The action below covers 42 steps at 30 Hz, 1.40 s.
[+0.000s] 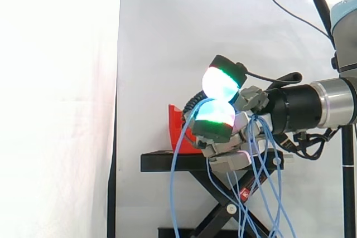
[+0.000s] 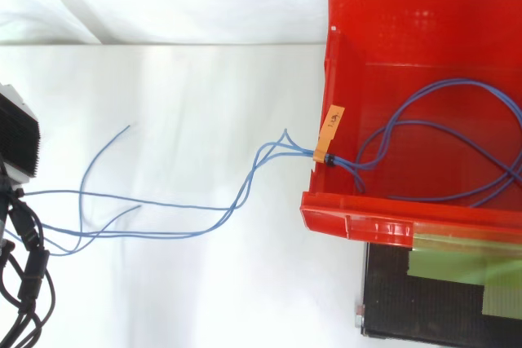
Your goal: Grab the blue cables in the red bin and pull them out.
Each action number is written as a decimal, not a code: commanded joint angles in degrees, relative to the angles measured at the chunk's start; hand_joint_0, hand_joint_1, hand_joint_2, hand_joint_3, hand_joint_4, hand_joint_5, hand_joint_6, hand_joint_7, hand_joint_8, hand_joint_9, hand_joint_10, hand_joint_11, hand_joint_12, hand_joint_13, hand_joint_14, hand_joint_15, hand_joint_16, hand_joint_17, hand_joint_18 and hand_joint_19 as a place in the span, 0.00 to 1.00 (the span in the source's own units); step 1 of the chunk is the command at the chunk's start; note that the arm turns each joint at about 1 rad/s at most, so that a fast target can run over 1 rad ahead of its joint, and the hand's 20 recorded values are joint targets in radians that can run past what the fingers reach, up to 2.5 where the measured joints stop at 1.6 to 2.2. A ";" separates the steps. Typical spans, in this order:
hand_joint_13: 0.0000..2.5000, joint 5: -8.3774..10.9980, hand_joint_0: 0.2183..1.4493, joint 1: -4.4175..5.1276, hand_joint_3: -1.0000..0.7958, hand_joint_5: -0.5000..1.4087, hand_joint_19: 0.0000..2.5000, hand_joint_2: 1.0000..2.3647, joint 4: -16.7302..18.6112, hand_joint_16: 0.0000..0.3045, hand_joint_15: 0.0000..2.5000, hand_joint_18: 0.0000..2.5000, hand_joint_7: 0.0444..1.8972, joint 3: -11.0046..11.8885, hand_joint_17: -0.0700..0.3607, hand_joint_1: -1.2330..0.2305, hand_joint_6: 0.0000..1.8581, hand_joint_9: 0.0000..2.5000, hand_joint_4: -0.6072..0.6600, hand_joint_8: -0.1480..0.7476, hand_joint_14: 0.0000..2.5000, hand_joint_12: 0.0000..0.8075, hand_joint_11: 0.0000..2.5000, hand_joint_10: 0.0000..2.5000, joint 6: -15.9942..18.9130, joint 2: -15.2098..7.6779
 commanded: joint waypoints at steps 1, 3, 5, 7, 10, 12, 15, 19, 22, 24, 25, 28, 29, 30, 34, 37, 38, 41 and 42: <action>0.44 0.00 0.64 -0.01 0.00 0.72 0.45 0.00 -0.01 0.10 0.26 0.52 0.23 0.02 0.32 0.22 0.43 0.53 0.62 0.44 1.00 0.39 0.51 0.34 0.00 0.00; 0.44 0.00 0.64 -0.01 0.00 0.72 0.44 0.00 -0.01 0.10 0.26 0.52 0.23 0.02 0.33 0.22 0.43 0.53 0.62 0.43 1.00 0.39 0.51 0.34 0.00 0.00; 0.44 0.00 0.64 -0.01 0.00 0.72 0.45 0.00 0.08 0.10 0.27 0.52 0.24 -0.07 0.33 0.22 0.43 0.53 0.62 0.44 1.00 0.40 0.51 0.34 0.00 0.00; 0.44 0.00 0.65 -0.01 0.00 0.72 0.45 0.00 -0.01 0.10 0.26 0.52 0.24 0.02 0.33 0.22 0.43 0.53 0.62 0.44 1.00 0.40 0.51 0.34 0.00 0.00; 0.44 0.00 0.65 -0.01 0.00 0.72 0.45 0.00 -0.01 0.10 0.27 0.52 0.24 -0.07 0.33 0.22 0.43 0.53 0.62 0.44 1.00 0.39 0.50 0.34 0.00 0.00; 0.44 0.00 0.65 0.08 0.00 0.72 0.45 0.00 -0.01 0.10 0.27 0.52 0.24 0.02 0.33 0.22 0.43 0.53 0.62 0.43 1.00 0.39 0.50 0.34 0.00 0.00; 0.44 0.00 0.65 -0.01 0.00 0.72 0.45 0.00 -0.01 0.10 0.27 0.52 0.24 0.02 0.33 0.22 0.43 0.53 0.62 0.43 1.00 0.39 0.51 0.34 0.00 0.00; 0.44 0.00 0.65 -0.01 0.00 0.72 0.46 0.00 -0.01 0.10 0.27 0.52 0.24 -0.07 0.33 0.22 0.43 0.53 0.62 0.44 1.00 0.39 0.51 0.33 0.00 0.00; 0.44 0.00 0.65 -0.01 0.00 0.72 0.46 0.00 -0.01 0.10 0.27 0.52 0.24 0.02 0.33 0.22 0.43 0.53 0.62 0.44 1.00 0.39 0.51 0.33 0.00 0.00; 0.44 0.00 0.65 -0.01 0.00 0.72 0.46 0.00 -0.01 0.10 0.27 0.52 0.23 0.02 0.33 0.22 0.43 0.53 0.62 0.44 1.00 0.39 0.51 0.33 0.00 0.00; 0.44 0.00 0.65 -0.01 0.00 0.71 0.46 0.00 -0.01 0.11 0.27 0.52 0.24 -0.07 0.33 0.22 0.43 0.53 0.62 0.44 1.00 0.39 0.51 0.33 0.00 0.00; 0.44 0.00 0.65 -0.01 0.00 0.71 0.46 0.00 -0.01 0.11 0.27 0.52 0.24 0.02 0.33 0.22 0.43 0.53 0.62 0.44 1.00 0.39 0.51 0.33 0.00 0.00; 0.44 0.00 0.65 -0.01 0.00 0.71 0.46 0.00 -0.01 0.10 0.27 0.52 0.23 -0.07 0.33 0.22 0.43 0.53 0.62 0.44 1.00 0.39 0.51 0.33 0.00 0.00; 0.44 0.00 0.65 -0.01 0.00 0.71 0.46 0.00 -0.01 0.10 0.27 0.52 0.24 -0.07 0.33 0.22 0.43 0.53 0.62 0.44 1.00 0.39 0.51 0.33 0.00 0.00; 0.44 0.00 0.65 0.08 0.00 0.71 0.46 0.00 -0.01 0.11 0.27 0.52 0.23 -0.07 0.33 0.22 0.43 0.53 0.62 0.44 1.00 0.39 0.51 0.33 0.09 0.00; 0.44 0.00 0.65 0.08 0.00 0.71 0.46 0.00 -0.01 0.10 0.27 0.53 0.23 0.02 0.33 0.22 0.43 0.53 0.62 0.44 1.00 0.39 0.51 0.32 0.00 0.00; 0.44 0.00 0.65 -0.01 0.00 0.71 0.46 0.00 -0.01 0.10 0.27 0.52 0.23 0.02 0.33 0.22 0.43 0.53 0.62 0.44 1.00 0.39 0.51 0.32 0.00 0.00; 0.44 0.00 0.65 -0.01 0.00 0.72 0.46 0.00 -0.01 0.10 0.26 0.53 0.23 0.02 0.33 0.22 0.43 0.53 0.62 0.44 1.00 0.39 0.51 0.32 0.00 0.00; 0.44 0.00 0.65 -0.01 0.00 0.72 0.46 0.00 -0.01 0.10 0.26 0.52 0.23 0.02 0.32 0.22 0.43 0.53 0.62 0.44 1.00 0.38 0.51 0.32 0.00 0.00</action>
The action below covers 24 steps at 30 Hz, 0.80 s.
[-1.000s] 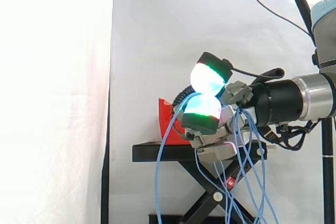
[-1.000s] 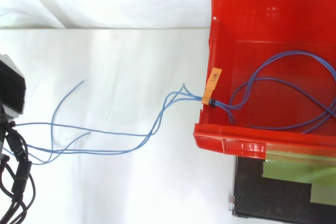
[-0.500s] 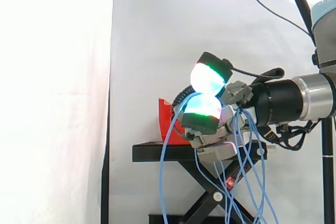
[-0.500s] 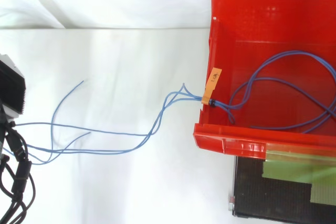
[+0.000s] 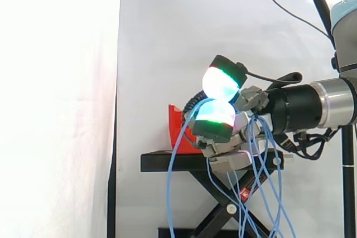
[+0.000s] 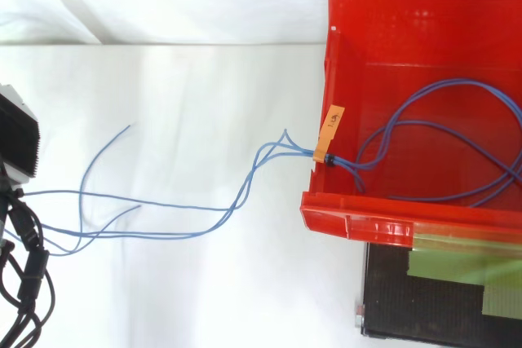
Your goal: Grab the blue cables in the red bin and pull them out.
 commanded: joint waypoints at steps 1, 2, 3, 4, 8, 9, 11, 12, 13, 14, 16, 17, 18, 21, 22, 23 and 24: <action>0.44 0.00 0.65 -0.03 0.00 0.72 0.46 0.00 0.00 0.10 0.26 0.52 0.23 -0.06 0.33 0.22 0.43 0.53 0.62 0.44 1.00 0.39 0.51 0.32 0.00 0.00; 0.44 0.00 0.65 0.06 0.00 0.72 0.46 0.00 0.00 0.10 0.26 0.53 0.23 -0.06 0.33 0.22 0.43 0.53 0.62 0.43 1.00 0.38 0.52 0.32 0.00 0.00; 0.44 0.00 0.65 -0.03 0.00 0.72 0.46 0.00 0.00 0.11 0.26 0.52 0.24 0.03 0.33 0.22 0.43 0.53 0.62 0.43 1.00 0.39 0.51 0.32 0.00 0.00; 0.44 0.00 0.65 0.06 0.00 0.72 0.46 0.00 0.00 0.10 0.26 0.53 0.23 -0.06 0.33 0.22 0.43 0.53 0.62 0.44 1.00 0.39 0.51 0.32 0.00 0.00; 0.44 0.00 0.65 0.06 0.00 0.72 0.46 0.00 0.00 0.10 0.26 0.52 0.24 0.03 0.33 0.22 0.43 0.53 0.62 0.43 1.00 0.39 0.52 0.32 0.00 0.00; 0.44 0.00 0.65 -0.03 0.00 0.72 0.46 0.00 0.00 0.11 0.26 0.52 0.24 -0.06 0.33 0.22 0.43 0.53 0.62 0.43 1.00 0.38 0.51 0.32 0.00 0.00; 0.44 0.00 0.65 0.06 0.00 0.72 0.46 0.00 0.00 0.10 0.26 0.53 0.23 0.03 0.33 0.22 0.43 0.53 0.62 0.43 1.00 0.39 0.51 0.32 0.00 0.00; 0.44 0.00 0.65 0.06 0.00 0.72 0.47 0.00 0.00 0.10 0.26 0.52 0.24 -0.06 0.33 0.22 0.43 0.53 0.62 0.44 1.00 0.39 0.51 0.32 0.00 0.00; 0.44 0.00 0.65 -0.03 0.00 0.72 0.47 0.00 0.00 0.10 0.26 0.52 0.23 0.03 0.32 0.22 0.43 0.53 0.62 0.44 1.00 0.38 0.52 0.32 0.00 0.00; 0.44 0.00 0.65 -0.03 0.00 0.72 0.47 0.00 0.00 0.10 0.26 0.52 0.23 0.03 0.33 0.22 0.43 0.53 0.62 0.44 1.00 0.38 0.52 0.32 0.00 0.00; 0.44 0.00 0.65 -0.03 0.00 0.72 0.47 0.00 0.00 0.10 0.26 0.52 0.24 -0.06 0.32 0.22 0.43 0.53 0.62 0.44 1.00 0.38 0.51 0.32 0.00 0.00; 0.44 0.00 0.65 -0.03 0.00 0.72 0.47 0.00 0.00 0.10 0.26 0.52 0.23 -0.06 0.33 0.22 0.43 0.54 0.62 0.44 1.00 0.38 0.52 0.32 0.00 0.00; 0.44 0.00 0.65 0.06 0.00 0.72 0.46 0.00 0.00 0.11 0.27 0.52 0.24 -0.06 0.33 0.22 0.43 0.54 0.62 0.44 1.00 0.39 0.52 0.32 0.00 0.00; 0.44 0.00 0.65 -0.03 0.00 0.72 0.47 0.00 0.00 0.10 0.26 0.52 0.24 0.03 0.33 0.22 0.43 0.53 0.62 0.43 1.00 0.38 0.52 0.32 0.00 0.00; 0.44 0.00 0.65 -0.03 0.00 0.72 0.47 0.00 0.00 0.10 0.26 0.52 0.23 -0.06 0.33 0.22 0.43 0.54 0.62 0.44 1.00 0.39 0.52 0.32 0.00 0.00; 0.44 0.00 0.65 -0.03 0.00 0.72 0.47 0.00 0.00 0.10 0.26 0.53 0.24 -0.06 0.33 0.22 0.43 0.54 0.62 0.44 1.00 0.38 0.52 0.32 0.00 0.00; 0.44 0.00 0.65 -0.03 0.00 0.72 0.47 0.00 0.00 0.10 0.26 0.53 0.23 0.03 0.32 0.22 0.43 0.53 0.62 0.43 1.00 0.39 0.52 0.32 0.00 0.00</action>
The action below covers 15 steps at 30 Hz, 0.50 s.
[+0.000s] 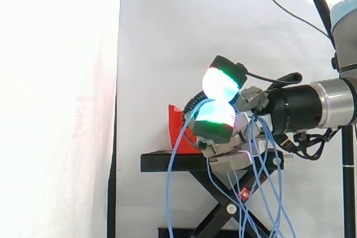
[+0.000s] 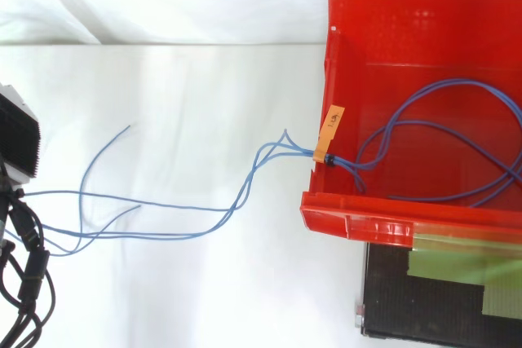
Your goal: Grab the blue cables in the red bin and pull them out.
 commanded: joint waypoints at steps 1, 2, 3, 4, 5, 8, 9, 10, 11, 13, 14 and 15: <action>0.44 0.00 0.65 0.08 0.00 0.72 0.47 0.00 0.00 0.11 0.26 0.52 0.23 0.06 0.33 0.22 0.43 0.54 0.62 0.44 1.00 0.38 0.52 0.32 0.00 0.00; 0.44 0.00 0.65 -0.01 0.00 0.72 0.47 0.00 0.00 0.10 0.26 0.52 0.24 -0.03 0.33 0.22 0.43 0.54 0.61 0.44 1.00 0.38 0.52 0.32 0.00 0.00; 0.44 0.00 0.65 -0.01 0.00 0.72 0.47 0.00 0.00 0.11 0.26 0.52 0.23 0.06 0.33 0.22 0.43 0.54 0.61 0.44 1.00 0.39 0.52 0.32 0.00 0.00; 0.44 0.00 0.65 -0.01 0.00 0.72 0.47 0.00 0.00 0.10 0.26 0.52 0.23 -0.03 0.32 0.22 0.43 0.54 0.62 0.43 1.00 0.39 0.52 0.32 0.00 0.00; 0.44 0.00 0.65 -0.01 0.00 0.72 0.47 0.00 0.00 0.10 0.26 0.53 0.24 0.06 0.33 0.22 0.43 0.54 0.62 0.44 1.00 0.39 0.52 0.32 0.00 0.00; 0.44 0.00 0.65 -0.01 0.00 0.72 0.47 0.00 0.00 0.10 0.26 0.52 0.23 0.06 0.33 0.22 0.43 0.54 0.62 0.43 1.00 0.39 0.52 0.32 0.00 0.00; 0.44 0.00 0.65 0.08 0.00 0.72 0.47 0.00 0.00 0.10 0.26 0.52 0.23 0.06 0.33 0.22 0.43 0.54 0.62 0.43 1.00 0.38 0.52 0.32 0.00 0.00; 0.44 0.00 0.65 -0.01 0.00 0.72 0.46 0.00 0.00 0.10 0.26 0.52 0.23 -0.03 0.33 0.22 0.43 0.54 0.61 0.44 1.00 0.39 0.52 0.32 0.00 0.00; 0.44 0.00 0.65 -0.01 0.00 0.72 0.46 0.00 0.00 0.11 0.26 0.52 0.23 -0.03 0.33 0.22 0.43 0.54 0.61 0.43 1.00 0.39 0.52 0.32 0.00 0.00; 0.44 0.00 0.65 -0.01 0.00 0.72 0.47 0.00 0.00 0.10 0.26 0.52 0.23 -0.03 0.33 0.22 0.43 0.54 0.62 0.44 1.00 0.39 0.52 0.32 0.00 0.00; 0.44 0.00 0.65 -0.01 0.00 0.72 0.46 0.00 0.00 0.11 0.26 0.53 0.23 -0.03 0.33 0.22 0.43 0.54 0.62 0.43 1.00 0.39 0.52 0.32 0.00 0.00; 0.44 0.00 0.65 -0.01 0.00 0.72 0.46 0.00 0.00 0.11 0.26 0.53 0.23 0.06 0.33 0.22 0.43 0.54 0.62 0.43 1.00 0.39 0.52 0.32 0.00 0.00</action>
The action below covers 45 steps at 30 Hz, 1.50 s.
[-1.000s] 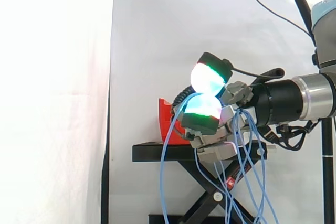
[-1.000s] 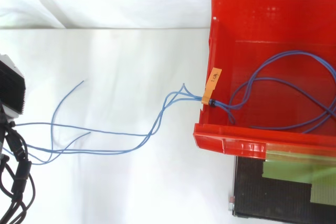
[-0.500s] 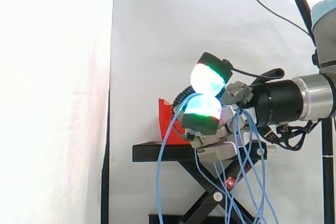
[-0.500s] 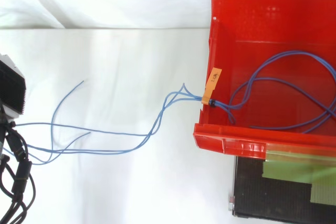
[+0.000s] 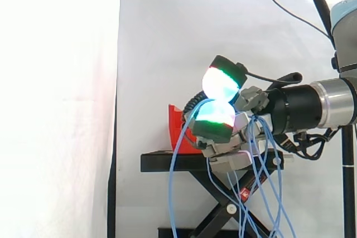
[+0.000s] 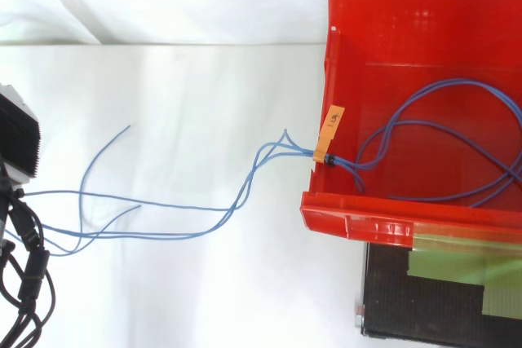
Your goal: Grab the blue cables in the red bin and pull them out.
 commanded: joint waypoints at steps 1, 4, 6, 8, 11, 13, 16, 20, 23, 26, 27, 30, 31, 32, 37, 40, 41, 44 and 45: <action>0.44 0.00 0.65 0.00 0.00 0.72 0.46 0.00 -0.01 0.10 0.26 0.53 0.23 -0.03 0.33 0.22 0.43 0.54 0.61 0.44 1.00 0.39 0.52 0.32 0.00 0.00; 0.44 0.00 0.65 0.08 0.00 0.72 0.46 0.00 -0.01 0.11 0.26 0.52 0.23 -0.03 0.33 0.22 0.42 0.54 0.61 0.44 1.00 0.38 0.52 0.32 0.00 0.00; 0.44 0.00 0.65 0.00 0.00 0.72 0.46 0.00 -0.01 0.11 0.26 0.52 0.23 -0.03 0.33 0.22 0.42 0.54 0.61 0.43 1.00 0.39 0.52 0.32 0.00 0.00; 0.44 0.00 0.65 0.00 0.00 0.72 0.46 0.00 -0.01 0.11 0.26 0.52 0.23 -0.03 0.33 0.22 0.42 0.54 0.62 0.44 1.00 0.39 0.52 0.32 0.00 0.00; 0.44 0.00 0.65 0.00 0.00 0.72 0.47 0.00 -0.01 0.10 0.26 0.53 0.23 -0.03 0.33 0.22 0.43 0.54 0.61 0.43 1.00 0.39 0.52 0.32 0.00 0.00; 0.44 0.00 0.65 0.08 0.00 0.72 0.46 0.00 -0.01 0.10 0.26 0.53 0.23 -0.03 0.33 0.22 0.43 0.54 0.62 0.43 1.00 0.39 0.52 0.32 0.00 0.00; 0.44 0.00 0.65 0.00 0.00 0.72 0.46 0.00 -0.01 0.10 0.27 0.53 0.23 -0.03 0.33 0.22 0.43 0.54 0.61 0.43 1.00 0.39 0.52 0.32 0.00 0.00; 0.44 0.00 0.65 0.00 0.00 0.72 0.47 0.00 -0.01 0.10 0.26 0.53 0.24 0.05 0.33 0.22 0.43 0.54 0.62 0.44 1.00 0.39 0.52 0.32 0.00 0.00; 0.44 0.00 0.65 0.08 0.00 0.72 0.47 0.00 -0.01 0.10 0.26 0.53 0.23 0.05 0.33 0.22 0.43 0.54 0.61 0.44 1.00 0.39 0.52 0.32 0.00 0.00; 0.44 0.00 0.65 0.00 0.00 0.72 0.47 0.00 0.08 0.10 0.27 0.53 0.23 0.05 0.33 0.22 0.43 0.54 0.62 0.43 1.00 0.39 0.52 0.32 0.00 0.00; 0.44 0.00 0.65 0.00 0.00 0.72 0.47 0.00 -0.01 0.11 0.27 0.53 0.24 0.05 0.33 0.22 0.42 0.54 0.61 0.43 1.00 0.39 0.52 0.32 0.00 0.00; 0.44 0.00 0.65 0.00 0.00 0.72 0.47 0.00 -0.01 0.10 0.27 0.53 0.24 0.05 0.33 0.22 0.42 0.54 0.61 0.43 1.00 0.39 0.52 0.32 0.00 0.00; 0.44 0.00 0.65 0.00 0.00 0.72 0.47 0.00 -0.01 0.10 0.27 0.53 0.23 -0.03 0.33 0.22 0.42 0.54 0.62 0.44 1.00 0.39 0.52 0.32 0.00 0.00; 0.44 0.00 0.65 0.00 0.00 0.72 0.47 0.00 -0.01 0.10 0.27 0.53 0.23 -0.03 0.33 0.22 0.42 0.54 0.62 0.44 1.00 0.39 0.52 0.32 0.00 0.00; 0.44 0.00 0.65 0.00 0.00 0.72 0.47 0.00 -0.01 0.11 0.26 0.53 0.24 -0.03 0.33 0.22 0.42 0.54 0.61 0.44 1.00 0.39 0.52 0.32 0.00 0.00; 0.44 0.00 0.65 0.00 0.00 0.72 0.47 0.00 -0.01 0.11 0.27 0.53 0.23 -0.03 0.33 0.22 0.42 0.54 0.62 0.43 1.00 0.39 0.52 0.32 0.00 0.00; 0.44 0.00 0.65 0.08 0.00 0.72 0.47 0.00 -0.01 0.10 0.26 0.53 0.23 -0.03 0.33 0.22 0.43 0.53 0.61 0.43 1.00 0.39 0.52 0.32 0.00 0.00; 0.44 0.00 0.65 0.00 0.00 0.72 0.47 0.00 -0.01 0.11 0.27 0.53 0.23 -0.03 0.33 0.22 0.43 0.54 0.61 0.43 1.00 0.39 0.52 0.32 0.00 0.00; 0.44 0.00 0.65 0.00 0.00 0.72 0.47 0.00 -0.01 0.10 0.27 0.53 0.23 0.05 0.33 0.22 0.43 0.54 0.61 0.43 1.00 0.39 0.52 0.32 0.00 0.00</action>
